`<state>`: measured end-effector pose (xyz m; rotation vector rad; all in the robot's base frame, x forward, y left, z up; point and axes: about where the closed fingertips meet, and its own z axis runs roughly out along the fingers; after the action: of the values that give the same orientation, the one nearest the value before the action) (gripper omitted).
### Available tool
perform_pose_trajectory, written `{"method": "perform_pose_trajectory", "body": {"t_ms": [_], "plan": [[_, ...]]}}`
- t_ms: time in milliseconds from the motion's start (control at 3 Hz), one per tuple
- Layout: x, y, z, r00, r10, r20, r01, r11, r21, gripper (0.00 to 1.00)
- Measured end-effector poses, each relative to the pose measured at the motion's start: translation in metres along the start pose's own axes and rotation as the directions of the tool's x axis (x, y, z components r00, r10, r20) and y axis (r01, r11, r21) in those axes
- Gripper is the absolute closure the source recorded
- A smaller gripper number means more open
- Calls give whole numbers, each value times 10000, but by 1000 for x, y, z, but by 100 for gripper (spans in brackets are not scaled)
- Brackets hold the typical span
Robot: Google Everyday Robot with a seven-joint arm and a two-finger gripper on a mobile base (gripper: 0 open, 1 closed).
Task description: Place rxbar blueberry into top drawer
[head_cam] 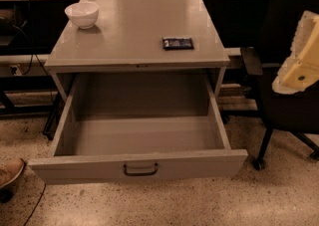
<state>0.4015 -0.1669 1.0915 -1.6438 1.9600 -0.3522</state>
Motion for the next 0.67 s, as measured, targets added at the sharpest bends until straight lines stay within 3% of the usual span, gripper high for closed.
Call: {"method": "perform_pose_trajectory", "body": {"t_ms": [667], "plan": [[0,0,0,10000,1,1,-1,10000,2,0]]}}
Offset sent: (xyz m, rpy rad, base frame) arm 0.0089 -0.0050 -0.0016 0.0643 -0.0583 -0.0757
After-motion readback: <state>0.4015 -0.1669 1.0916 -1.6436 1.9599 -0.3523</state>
